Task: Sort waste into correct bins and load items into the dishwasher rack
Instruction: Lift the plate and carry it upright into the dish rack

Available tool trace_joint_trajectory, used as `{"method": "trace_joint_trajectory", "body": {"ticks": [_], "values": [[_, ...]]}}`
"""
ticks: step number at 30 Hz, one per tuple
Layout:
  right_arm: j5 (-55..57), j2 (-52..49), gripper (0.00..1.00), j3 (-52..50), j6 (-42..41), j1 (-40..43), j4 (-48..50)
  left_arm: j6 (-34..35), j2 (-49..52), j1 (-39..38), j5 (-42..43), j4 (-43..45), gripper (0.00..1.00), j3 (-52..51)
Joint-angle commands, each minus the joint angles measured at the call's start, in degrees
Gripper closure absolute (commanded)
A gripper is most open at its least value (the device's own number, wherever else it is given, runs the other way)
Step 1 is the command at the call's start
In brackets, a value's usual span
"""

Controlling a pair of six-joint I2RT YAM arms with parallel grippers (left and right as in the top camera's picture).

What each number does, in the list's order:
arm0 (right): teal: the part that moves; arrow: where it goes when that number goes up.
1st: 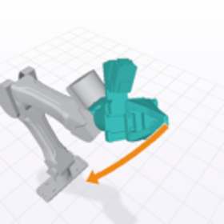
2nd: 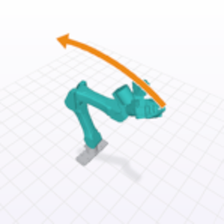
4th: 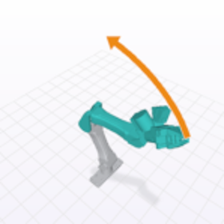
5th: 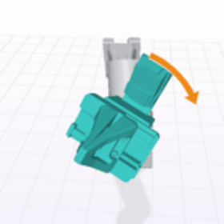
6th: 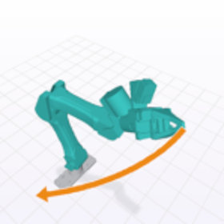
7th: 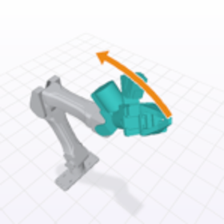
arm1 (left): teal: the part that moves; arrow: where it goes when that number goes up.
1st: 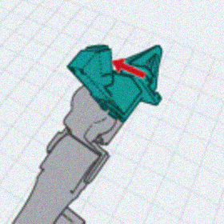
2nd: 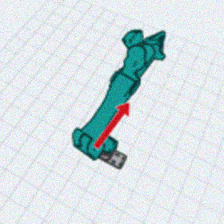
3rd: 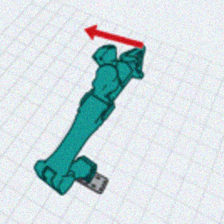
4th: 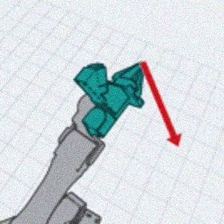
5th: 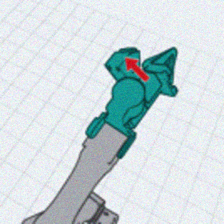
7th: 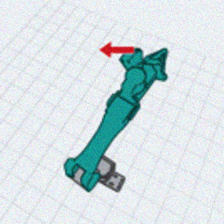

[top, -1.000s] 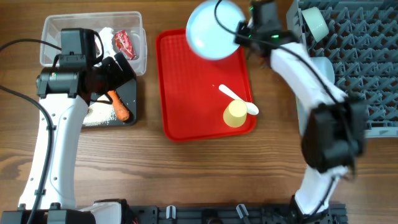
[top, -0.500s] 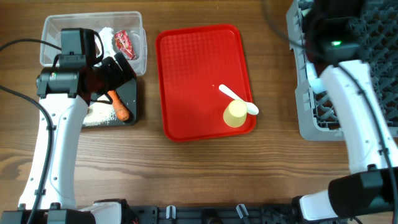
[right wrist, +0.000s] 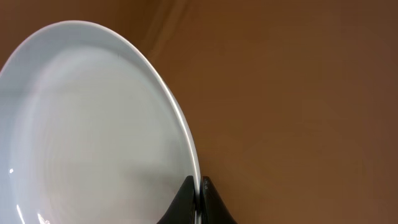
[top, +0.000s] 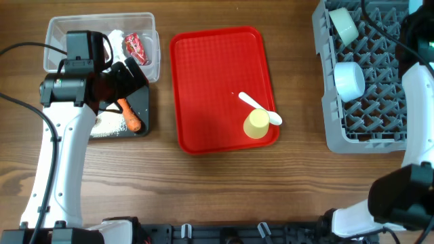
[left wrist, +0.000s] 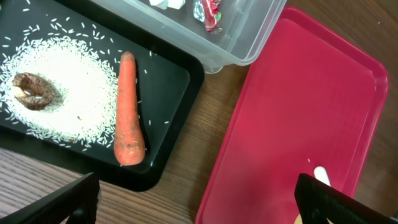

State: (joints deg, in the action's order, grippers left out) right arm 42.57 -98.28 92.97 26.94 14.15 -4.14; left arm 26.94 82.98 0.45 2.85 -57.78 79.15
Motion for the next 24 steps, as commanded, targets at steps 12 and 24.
{"method": "trace_joint_trajectory", "body": {"ticks": [12,24], "values": [[-9.31,-12.57,0.96,0.17,15.10,-0.04,3.98,0.52,0.28,-0.24,-1.01,0.13,0.00,0.68],[-13.11,-14.67,0.96,0.17,14.88,-0.04,2.86,0.52,0.28,-0.24,-0.98,0.13,0.00,0.68]]}}
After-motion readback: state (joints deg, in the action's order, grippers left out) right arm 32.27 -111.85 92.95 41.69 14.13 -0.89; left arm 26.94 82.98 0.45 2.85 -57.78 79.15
